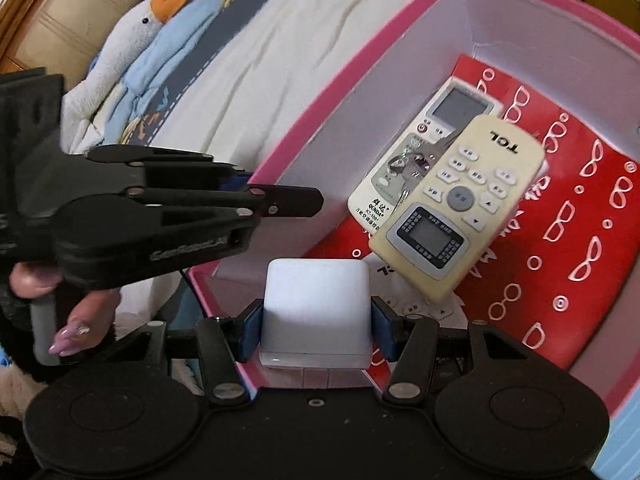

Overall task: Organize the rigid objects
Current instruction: 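Carry the white charger into the pink box and open the right gripper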

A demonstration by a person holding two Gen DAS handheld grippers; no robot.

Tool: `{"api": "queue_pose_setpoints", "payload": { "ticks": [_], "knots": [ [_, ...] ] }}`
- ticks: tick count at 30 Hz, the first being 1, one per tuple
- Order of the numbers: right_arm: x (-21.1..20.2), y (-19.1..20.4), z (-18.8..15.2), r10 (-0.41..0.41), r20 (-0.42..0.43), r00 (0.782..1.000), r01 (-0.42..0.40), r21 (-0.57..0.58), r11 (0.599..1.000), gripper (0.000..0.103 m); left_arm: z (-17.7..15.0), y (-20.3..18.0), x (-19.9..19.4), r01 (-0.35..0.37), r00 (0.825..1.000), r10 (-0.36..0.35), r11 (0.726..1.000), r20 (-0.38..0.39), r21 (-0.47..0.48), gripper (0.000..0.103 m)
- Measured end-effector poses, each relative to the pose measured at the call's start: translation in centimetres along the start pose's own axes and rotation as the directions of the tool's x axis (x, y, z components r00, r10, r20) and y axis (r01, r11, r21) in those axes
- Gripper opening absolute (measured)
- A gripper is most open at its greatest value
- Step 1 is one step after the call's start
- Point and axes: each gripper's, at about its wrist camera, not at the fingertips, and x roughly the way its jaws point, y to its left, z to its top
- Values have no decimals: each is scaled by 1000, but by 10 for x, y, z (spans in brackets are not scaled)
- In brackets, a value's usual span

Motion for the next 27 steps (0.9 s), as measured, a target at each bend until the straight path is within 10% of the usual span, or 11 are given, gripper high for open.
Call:
{"api": "queue_pose_setpoints", "payload": {
  "ticks": [16, 27],
  "knots": [
    [17, 5, 4, 19, -21, 1000, -19, 3, 1000, 66, -1, 2, 1, 13, 1000, -13, 1000, 1, 17, 9],
    [-93, 8, -50, 24, 253, 967, -10, -57, 998, 66, -1, 1, 0, 5, 1000, -5, 1000, -1, 15, 9]
  ]
}}
